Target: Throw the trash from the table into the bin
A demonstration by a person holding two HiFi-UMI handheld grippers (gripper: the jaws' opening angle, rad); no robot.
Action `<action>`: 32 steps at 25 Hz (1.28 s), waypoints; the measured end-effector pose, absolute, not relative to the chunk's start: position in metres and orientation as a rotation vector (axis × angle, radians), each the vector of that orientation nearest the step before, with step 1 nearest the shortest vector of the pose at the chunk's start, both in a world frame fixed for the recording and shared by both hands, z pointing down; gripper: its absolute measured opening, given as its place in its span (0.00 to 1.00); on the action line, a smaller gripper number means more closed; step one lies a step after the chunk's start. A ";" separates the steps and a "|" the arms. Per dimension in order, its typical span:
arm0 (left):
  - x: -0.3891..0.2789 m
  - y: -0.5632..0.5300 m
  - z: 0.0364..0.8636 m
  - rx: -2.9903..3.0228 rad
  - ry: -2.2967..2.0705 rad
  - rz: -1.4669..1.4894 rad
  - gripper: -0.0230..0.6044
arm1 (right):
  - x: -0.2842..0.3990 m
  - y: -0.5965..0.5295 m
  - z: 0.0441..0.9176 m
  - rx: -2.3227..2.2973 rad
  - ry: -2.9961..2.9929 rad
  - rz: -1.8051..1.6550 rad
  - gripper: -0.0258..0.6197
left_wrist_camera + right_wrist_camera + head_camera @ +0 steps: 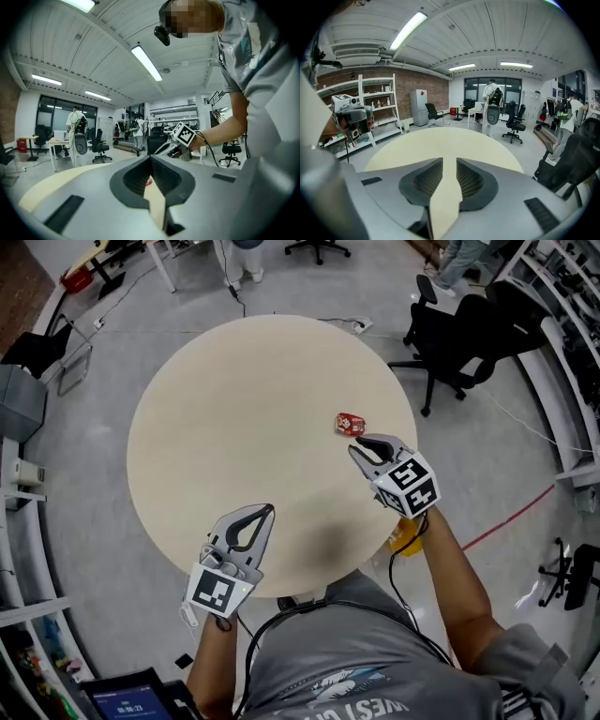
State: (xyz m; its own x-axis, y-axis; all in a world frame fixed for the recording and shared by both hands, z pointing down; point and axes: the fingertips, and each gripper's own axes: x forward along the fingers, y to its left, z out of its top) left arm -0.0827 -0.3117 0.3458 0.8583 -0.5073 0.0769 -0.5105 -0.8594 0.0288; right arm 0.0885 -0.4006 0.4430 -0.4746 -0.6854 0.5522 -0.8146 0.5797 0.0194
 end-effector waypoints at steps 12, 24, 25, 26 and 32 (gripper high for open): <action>-0.040 -0.392 0.411 2.794 -0.853 0.247 0.11 | 0.144 -0.513 0.595 0.902 -2.128 0.469 0.49; -0.025 -0.413 0.445 2.724 -0.842 0.281 0.11 | 0.159 -0.537 0.679 0.664 -2.018 0.494 0.59; -0.025 -0.413 0.446 2.722 -0.842 0.284 0.11 | 0.160 -0.537 0.685 0.656 -2.009 0.498 0.59; -0.025 -0.413 0.447 2.720 -0.843 0.286 0.11 | 0.160 -0.537 0.689 0.654 -2.003 0.500 0.59; -0.026 -0.409 0.445 2.727 -0.843 0.275 0.11 | 0.159 -0.529 0.689 0.661 -1.997 0.520 0.59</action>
State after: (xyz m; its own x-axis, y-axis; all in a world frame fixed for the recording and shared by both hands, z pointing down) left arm -0.0259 -0.4090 0.4455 0.8122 -0.5229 0.2586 -0.5748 -0.7931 0.2017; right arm 0.1587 -0.5294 0.6893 -0.4163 -0.2407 0.8768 -0.6374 0.7649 -0.0927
